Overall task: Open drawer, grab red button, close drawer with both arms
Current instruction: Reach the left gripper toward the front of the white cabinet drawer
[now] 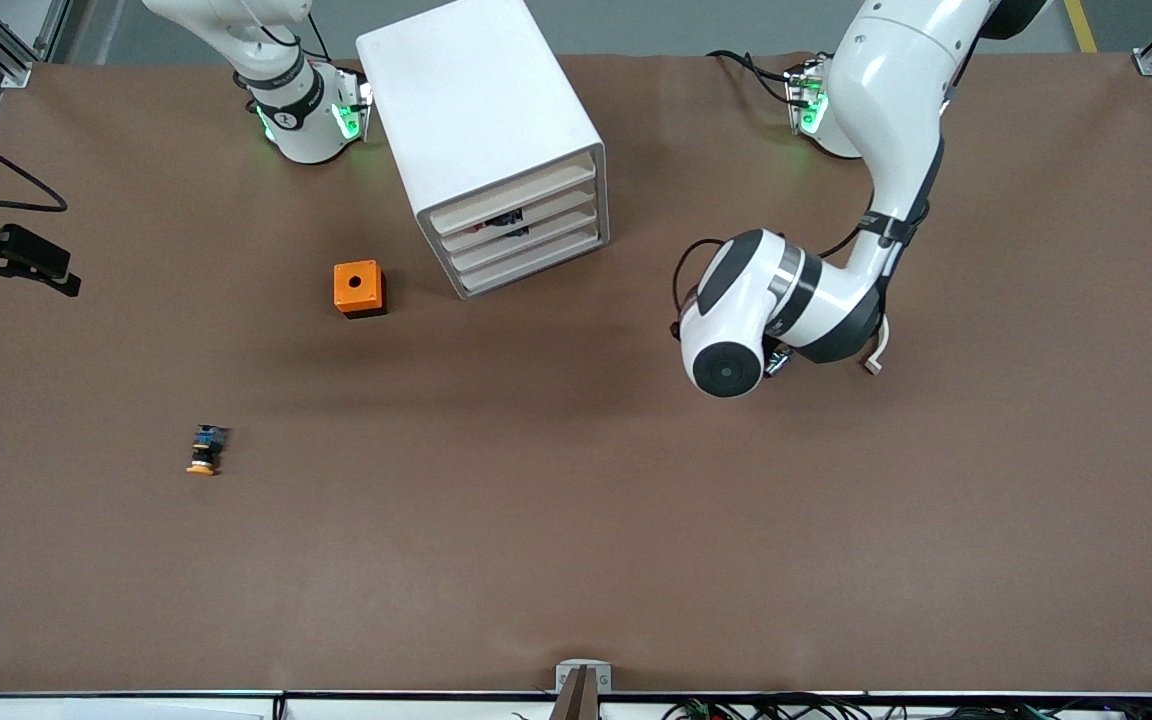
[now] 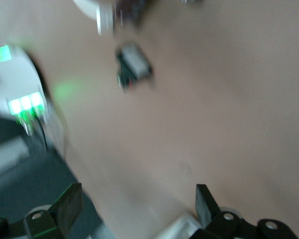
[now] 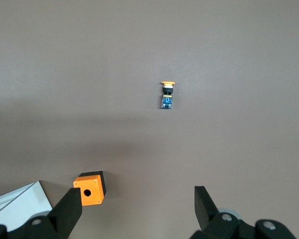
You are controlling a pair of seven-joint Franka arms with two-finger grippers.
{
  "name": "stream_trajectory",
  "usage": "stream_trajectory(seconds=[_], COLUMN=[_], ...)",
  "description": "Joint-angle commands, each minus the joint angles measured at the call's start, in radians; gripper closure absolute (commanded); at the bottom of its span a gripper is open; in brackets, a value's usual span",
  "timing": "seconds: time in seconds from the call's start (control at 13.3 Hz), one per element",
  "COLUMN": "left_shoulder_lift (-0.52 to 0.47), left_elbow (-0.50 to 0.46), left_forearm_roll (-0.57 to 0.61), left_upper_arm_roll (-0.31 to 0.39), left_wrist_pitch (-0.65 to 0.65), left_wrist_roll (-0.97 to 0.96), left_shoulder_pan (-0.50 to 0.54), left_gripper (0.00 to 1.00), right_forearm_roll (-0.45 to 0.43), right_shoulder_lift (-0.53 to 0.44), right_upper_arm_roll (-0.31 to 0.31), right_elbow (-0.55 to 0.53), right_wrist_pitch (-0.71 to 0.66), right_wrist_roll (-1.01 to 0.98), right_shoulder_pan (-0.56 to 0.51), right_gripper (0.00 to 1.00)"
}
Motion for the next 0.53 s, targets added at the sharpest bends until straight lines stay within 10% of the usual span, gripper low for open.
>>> stream_trajectory(seconds=[0.0, 0.45], left_shoulder_lift=[0.05, 0.137], left_elbow=[0.039, 0.036], left_forearm_roll=[-0.16, -0.562], left_upper_arm_roll=[0.007, 0.007], left_wrist_pitch=[-0.011, -0.013], left_wrist_roll=[-0.156, -0.527], left_shoulder_pan=[-0.001, -0.027], left_gripper=[0.0, 0.03], right_forearm_roll=[0.026, 0.028], right_shoulder_lift=[-0.01, -0.004], right_upper_arm_roll=[0.007, 0.009], right_elbow=[-0.009, -0.014], right_wrist_pitch=[0.011, -0.015], right_wrist_roll=[-0.001, -0.014], right_shoulder_pan=[-0.028, -0.045], right_gripper=[0.0, 0.0])
